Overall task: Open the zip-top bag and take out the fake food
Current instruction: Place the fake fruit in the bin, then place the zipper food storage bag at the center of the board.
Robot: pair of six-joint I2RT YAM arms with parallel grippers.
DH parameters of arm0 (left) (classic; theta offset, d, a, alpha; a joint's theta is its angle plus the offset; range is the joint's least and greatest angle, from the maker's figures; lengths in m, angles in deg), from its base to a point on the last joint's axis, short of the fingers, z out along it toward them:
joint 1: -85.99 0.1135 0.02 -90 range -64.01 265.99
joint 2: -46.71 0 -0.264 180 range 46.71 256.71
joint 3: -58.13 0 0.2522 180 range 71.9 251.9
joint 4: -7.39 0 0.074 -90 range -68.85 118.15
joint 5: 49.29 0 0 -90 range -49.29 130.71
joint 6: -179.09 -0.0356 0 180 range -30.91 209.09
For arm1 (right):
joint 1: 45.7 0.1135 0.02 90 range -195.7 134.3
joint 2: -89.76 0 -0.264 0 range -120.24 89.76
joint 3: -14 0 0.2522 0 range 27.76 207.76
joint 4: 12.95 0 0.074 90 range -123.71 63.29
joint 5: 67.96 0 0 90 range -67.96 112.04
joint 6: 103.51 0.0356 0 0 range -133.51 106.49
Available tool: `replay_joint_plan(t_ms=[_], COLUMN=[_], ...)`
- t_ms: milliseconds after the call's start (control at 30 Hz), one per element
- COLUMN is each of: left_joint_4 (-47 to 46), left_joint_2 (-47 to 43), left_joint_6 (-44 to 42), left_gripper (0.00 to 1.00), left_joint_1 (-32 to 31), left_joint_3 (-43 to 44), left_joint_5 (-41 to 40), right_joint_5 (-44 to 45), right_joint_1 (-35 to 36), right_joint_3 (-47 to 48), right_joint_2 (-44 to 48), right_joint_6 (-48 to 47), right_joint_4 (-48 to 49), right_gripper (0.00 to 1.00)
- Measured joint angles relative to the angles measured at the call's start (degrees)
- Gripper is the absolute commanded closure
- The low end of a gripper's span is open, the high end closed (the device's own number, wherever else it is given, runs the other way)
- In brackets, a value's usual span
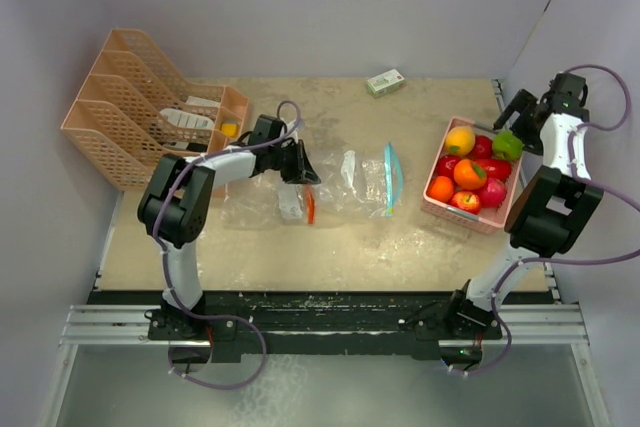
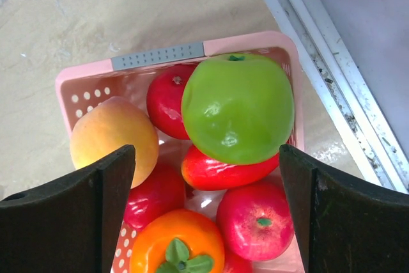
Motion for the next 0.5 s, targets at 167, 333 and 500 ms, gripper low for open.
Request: replay_joint_plan(t_ms=[167,333,500], left_joint_4=[0.55,1.25,1.92], left_joint_2=[1.05,1.16,1.51], left_joint_6=[-0.22,-0.68,-1.05], left_gripper=[1.00,1.00,1.00], left_joint_1=[0.04,0.04,0.04], left_joint_3=[2.47,4.17,5.29], left_joint_5=[0.48,0.55,0.72], right_joint_5=[0.59,0.33,0.52], right_joint_1=[0.00,0.33,2.40], right_joint_3=[-1.14,-1.95,-1.95], right_joint_2=[0.11,0.98,3.17], right_joint_6=[-0.74,-1.05,-1.07], right_joint_4=[0.07,0.02,0.04], right_gripper=[0.05,0.05,0.06])
